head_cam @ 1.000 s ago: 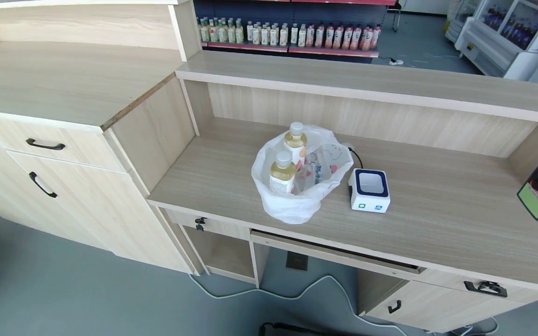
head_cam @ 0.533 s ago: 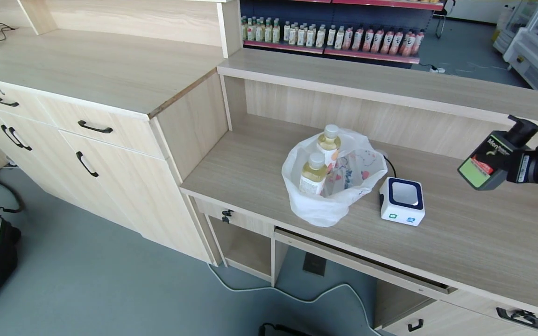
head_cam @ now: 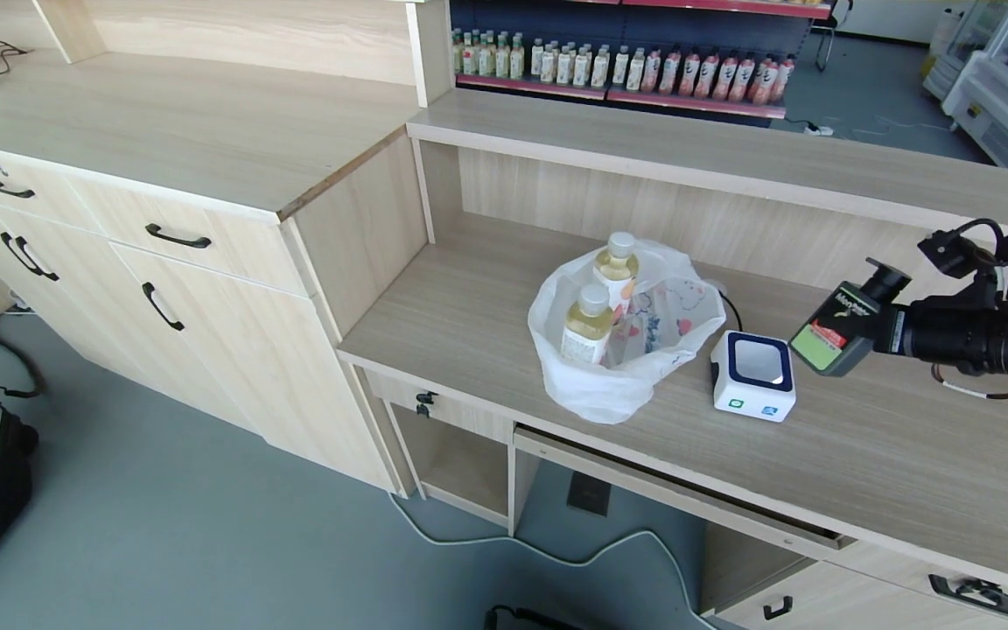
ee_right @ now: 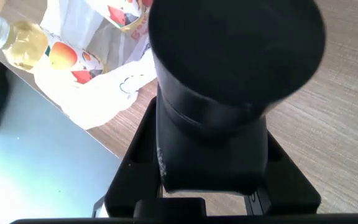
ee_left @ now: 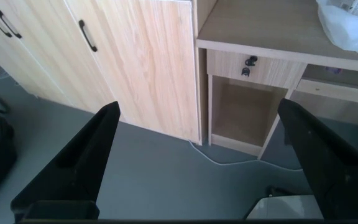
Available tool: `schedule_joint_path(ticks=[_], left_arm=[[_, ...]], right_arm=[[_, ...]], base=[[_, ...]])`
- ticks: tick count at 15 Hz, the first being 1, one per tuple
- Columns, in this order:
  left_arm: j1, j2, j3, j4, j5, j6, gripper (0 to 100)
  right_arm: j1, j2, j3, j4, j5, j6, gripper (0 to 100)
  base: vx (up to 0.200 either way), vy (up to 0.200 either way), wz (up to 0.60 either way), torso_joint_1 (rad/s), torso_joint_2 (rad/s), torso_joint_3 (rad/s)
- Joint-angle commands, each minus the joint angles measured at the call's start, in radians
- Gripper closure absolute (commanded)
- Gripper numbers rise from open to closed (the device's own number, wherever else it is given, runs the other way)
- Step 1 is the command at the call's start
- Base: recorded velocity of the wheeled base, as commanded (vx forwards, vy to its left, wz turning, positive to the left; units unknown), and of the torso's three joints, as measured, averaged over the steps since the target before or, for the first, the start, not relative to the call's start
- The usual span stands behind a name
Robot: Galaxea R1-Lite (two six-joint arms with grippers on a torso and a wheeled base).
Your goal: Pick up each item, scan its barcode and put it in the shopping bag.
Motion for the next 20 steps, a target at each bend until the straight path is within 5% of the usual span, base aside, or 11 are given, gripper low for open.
schedule_joint_path(ticks=[1, 20], left_arm=[[0.000, 0.000, 0.000, 0.000, 0.000, 0.000, 0], [0.000, 0.000, 0.000, 0.000, 0.000, 0.000, 0]], right_arm=[[0.021, 0.064, -0.031, -0.002, 0.000, -0.019, 100], [0.072, 0.167, -0.093, -0.070, 0.020, -0.084, 100]], base=[[0.000, 0.000, 0.00, 0.000, 0.00, 0.000], [0.000, 0.000, 0.00, 0.000, 0.00, 0.000]])
